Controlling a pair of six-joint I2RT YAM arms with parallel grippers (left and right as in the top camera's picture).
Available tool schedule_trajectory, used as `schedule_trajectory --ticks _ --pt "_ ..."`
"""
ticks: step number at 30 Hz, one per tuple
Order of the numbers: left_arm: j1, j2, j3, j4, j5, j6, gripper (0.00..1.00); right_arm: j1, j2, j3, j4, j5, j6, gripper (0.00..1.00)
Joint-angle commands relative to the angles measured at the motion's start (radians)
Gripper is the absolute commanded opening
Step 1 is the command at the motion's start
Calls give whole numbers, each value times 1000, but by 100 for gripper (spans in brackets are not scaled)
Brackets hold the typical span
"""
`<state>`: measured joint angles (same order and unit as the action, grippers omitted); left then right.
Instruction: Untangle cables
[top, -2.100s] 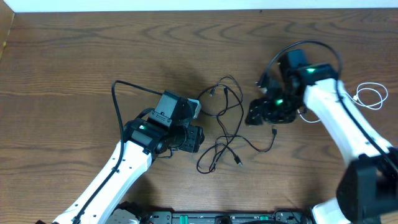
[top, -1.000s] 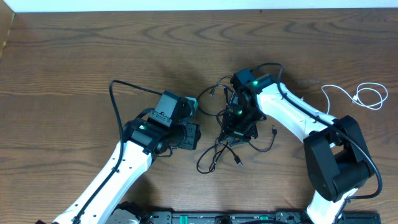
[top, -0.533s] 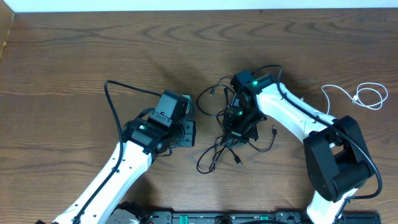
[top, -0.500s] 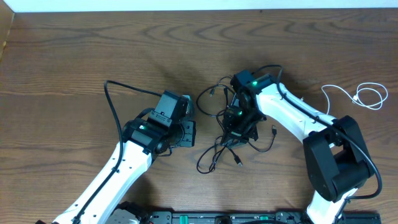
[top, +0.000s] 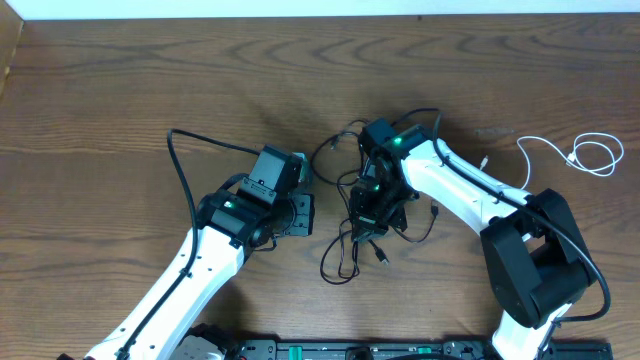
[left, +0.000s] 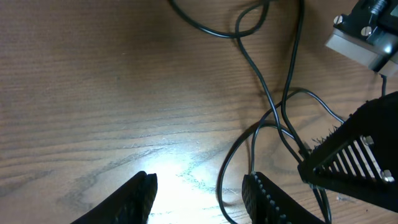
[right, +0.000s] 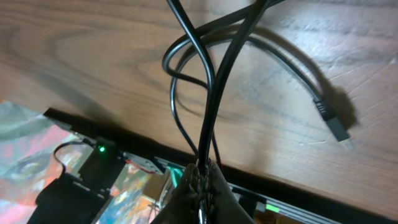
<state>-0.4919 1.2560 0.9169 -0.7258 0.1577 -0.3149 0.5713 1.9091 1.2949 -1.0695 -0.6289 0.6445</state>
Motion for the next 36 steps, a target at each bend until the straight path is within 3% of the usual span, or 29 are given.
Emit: schedule_trajectory --ticks 1,5,9,14,23,27,36 --pt "3 6 -4 0 -13 -6 50 -1 1 -3 11 94 14 1" --pt "3 6 -4 0 8 -10 50 -2 1 -3 15 211 13 1" --pt "3 6 -4 8 136 -9 50 -3 1 -3 31 325 13 1" --pt "2 7 -5 19 288 -9 50 -11 1 -3 142 312 13 1" --pt "2 6 -6 19 299 -9 50 -44 0 2 338 229 5 1" --pt "2 7 -6 19 300 -9 50 -100 -27 32 359 112 -138 1" --pt "2 7 -6 27 303 -8 51 -116 -305 39 333 135 -268 1"
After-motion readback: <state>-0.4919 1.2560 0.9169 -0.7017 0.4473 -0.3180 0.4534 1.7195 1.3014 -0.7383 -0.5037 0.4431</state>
